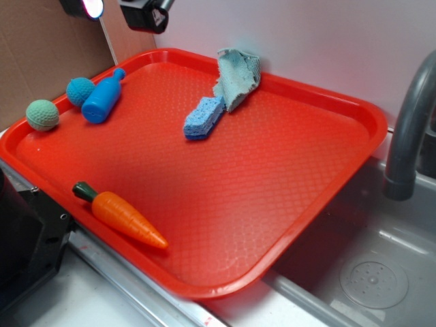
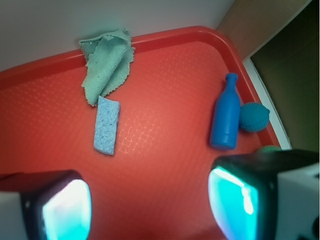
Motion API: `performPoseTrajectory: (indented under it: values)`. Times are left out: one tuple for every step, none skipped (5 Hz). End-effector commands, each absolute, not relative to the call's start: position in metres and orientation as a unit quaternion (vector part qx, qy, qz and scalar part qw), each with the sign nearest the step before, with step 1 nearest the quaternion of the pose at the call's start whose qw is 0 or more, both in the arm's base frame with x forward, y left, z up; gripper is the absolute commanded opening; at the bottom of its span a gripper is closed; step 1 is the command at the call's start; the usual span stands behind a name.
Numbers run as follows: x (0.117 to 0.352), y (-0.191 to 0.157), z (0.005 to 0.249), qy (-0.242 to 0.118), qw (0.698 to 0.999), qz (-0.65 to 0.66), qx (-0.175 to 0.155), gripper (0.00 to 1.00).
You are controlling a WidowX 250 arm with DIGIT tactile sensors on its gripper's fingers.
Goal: Grab the blue cloth.
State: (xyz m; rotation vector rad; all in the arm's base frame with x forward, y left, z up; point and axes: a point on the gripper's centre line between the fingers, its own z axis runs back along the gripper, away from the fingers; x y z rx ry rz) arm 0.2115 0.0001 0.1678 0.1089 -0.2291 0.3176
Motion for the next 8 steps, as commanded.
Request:
performPoseTrajectory:
  values:
    - [0.28,-0.003,0.146,-0.163,0.979,0.12,0.01,1.0]
    - [0.307,0.0,0.12,-0.149,0.982,0.112,0.005,1.0]
    - [0.329,0.002,0.095,-0.128,0.985,0.115,0.009,1.0]
    - [0.34,0.001,0.07,-0.108,0.988,0.11,0.012,1.0]
    - [0.34,0.0,0.052,-0.083,0.991,0.106,0.023,1.0]
    - [0.336,0.004,0.036,-0.058,0.99,0.12,0.039,1.0]
    - [0.331,0.008,0.039,-0.057,0.989,0.133,0.043,0.0]
    - [0.327,0.013,0.046,-0.054,0.989,0.134,0.04,0.0]
